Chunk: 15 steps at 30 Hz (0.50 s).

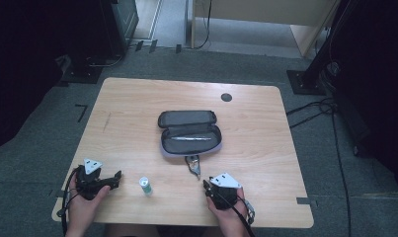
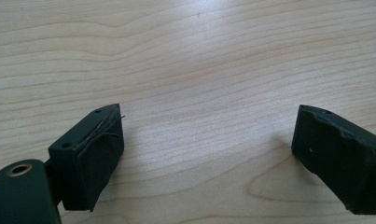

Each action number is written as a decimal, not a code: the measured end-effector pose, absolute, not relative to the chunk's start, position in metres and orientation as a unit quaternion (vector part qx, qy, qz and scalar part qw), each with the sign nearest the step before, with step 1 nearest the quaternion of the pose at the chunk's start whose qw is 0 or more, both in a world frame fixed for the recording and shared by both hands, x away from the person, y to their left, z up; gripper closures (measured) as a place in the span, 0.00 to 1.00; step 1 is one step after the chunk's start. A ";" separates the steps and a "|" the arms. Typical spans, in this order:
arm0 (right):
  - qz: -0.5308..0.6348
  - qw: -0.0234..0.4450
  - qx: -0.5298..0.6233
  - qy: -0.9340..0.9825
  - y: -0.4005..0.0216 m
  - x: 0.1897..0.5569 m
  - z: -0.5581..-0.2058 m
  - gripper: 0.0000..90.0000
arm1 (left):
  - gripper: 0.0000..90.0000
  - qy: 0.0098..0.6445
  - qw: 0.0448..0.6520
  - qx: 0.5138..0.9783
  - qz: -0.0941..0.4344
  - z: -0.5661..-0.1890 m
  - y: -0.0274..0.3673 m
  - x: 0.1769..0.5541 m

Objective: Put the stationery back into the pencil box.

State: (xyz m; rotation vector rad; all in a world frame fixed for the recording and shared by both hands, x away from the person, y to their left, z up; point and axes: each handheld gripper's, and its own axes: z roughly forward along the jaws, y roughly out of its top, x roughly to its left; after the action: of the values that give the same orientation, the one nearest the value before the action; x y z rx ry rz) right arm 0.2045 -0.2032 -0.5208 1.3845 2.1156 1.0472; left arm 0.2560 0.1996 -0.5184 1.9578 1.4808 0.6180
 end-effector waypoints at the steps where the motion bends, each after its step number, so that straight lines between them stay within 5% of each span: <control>1: 0.377 0.200 0.494 0.757 -0.203 0.204 -0.520 0.80 | 0.11 0.558 0.300 0.738 0.233 -0.518 0.200 0.256; 15: 0.408 0.192 0.489 0.747 -0.189 0.208 -0.513 0.86 | 0.11 0.558 0.300 0.738 0.233 -0.518 0.200 0.256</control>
State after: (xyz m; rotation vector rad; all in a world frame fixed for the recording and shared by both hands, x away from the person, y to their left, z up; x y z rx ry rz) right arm 0.2085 -0.1890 -0.5128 1.3728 2.0959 1.1439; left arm 0.2560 0.1996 -0.5184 1.9581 1.4808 0.6180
